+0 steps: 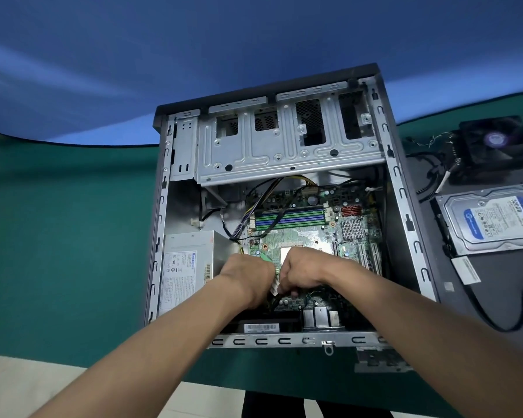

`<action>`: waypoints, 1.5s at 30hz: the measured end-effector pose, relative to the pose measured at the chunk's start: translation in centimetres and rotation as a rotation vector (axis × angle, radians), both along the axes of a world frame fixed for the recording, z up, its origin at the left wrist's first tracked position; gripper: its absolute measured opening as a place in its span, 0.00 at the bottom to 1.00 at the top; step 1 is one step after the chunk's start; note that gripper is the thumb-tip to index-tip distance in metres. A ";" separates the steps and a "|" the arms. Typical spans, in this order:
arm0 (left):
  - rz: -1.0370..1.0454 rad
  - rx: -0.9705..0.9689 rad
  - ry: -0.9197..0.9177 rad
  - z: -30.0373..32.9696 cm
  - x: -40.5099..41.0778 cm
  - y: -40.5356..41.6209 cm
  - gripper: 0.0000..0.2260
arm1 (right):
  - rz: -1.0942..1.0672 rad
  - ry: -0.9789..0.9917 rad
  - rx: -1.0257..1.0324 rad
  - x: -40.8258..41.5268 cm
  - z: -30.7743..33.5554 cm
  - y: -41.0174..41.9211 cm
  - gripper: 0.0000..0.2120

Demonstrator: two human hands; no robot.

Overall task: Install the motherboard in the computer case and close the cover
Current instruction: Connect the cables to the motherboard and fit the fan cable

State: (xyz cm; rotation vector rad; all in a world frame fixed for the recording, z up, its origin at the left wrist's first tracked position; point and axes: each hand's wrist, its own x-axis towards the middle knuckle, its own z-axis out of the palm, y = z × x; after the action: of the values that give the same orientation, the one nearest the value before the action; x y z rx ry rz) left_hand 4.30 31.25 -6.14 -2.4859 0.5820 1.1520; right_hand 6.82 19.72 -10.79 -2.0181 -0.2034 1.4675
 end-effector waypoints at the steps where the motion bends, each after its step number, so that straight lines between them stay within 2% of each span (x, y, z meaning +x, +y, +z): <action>1: -0.009 0.003 -0.005 0.0 0.0 -0.1 0.08 | 0.003 -0.003 -0.003 0.0 0.0 0.0 0.07; 27: -0.023 -0.055 -0.070 -0.2 -0.9 0.5 0.10 | 0.097 -0.045 -0.040 0.2 -0.3 0.2 0.07; 33: -0.024 -0.064 -0.073 -0.4 -1.1 0.2 0.10 | 0.074 -0.008 -0.025 0.2 -0.2 0.3 0.08; 36: -0.056 -0.065 -0.082 -0.5 -1.3 0.1 0.09 | 0.125 0.017 -0.032 0.2 0.2 0.2 0.05; 41: -0.098 -0.051 -0.089 -0.5 -1.3 0.5 0.10 | 0.205 0.053 -0.065 0.1 0.8 0.0 0.08; 45: -0.123 -0.068 -0.065 -0.3 -0.9 0.3 0.08 | 0.184 0.079 -0.074 0.0 0.7 -0.2 0.05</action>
State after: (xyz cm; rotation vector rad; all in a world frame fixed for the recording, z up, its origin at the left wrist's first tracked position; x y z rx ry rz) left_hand 3.41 31.52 -6.48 -2.4941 0.7562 1.0177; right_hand 6.77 19.56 -10.13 -2.0397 -0.3131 1.6874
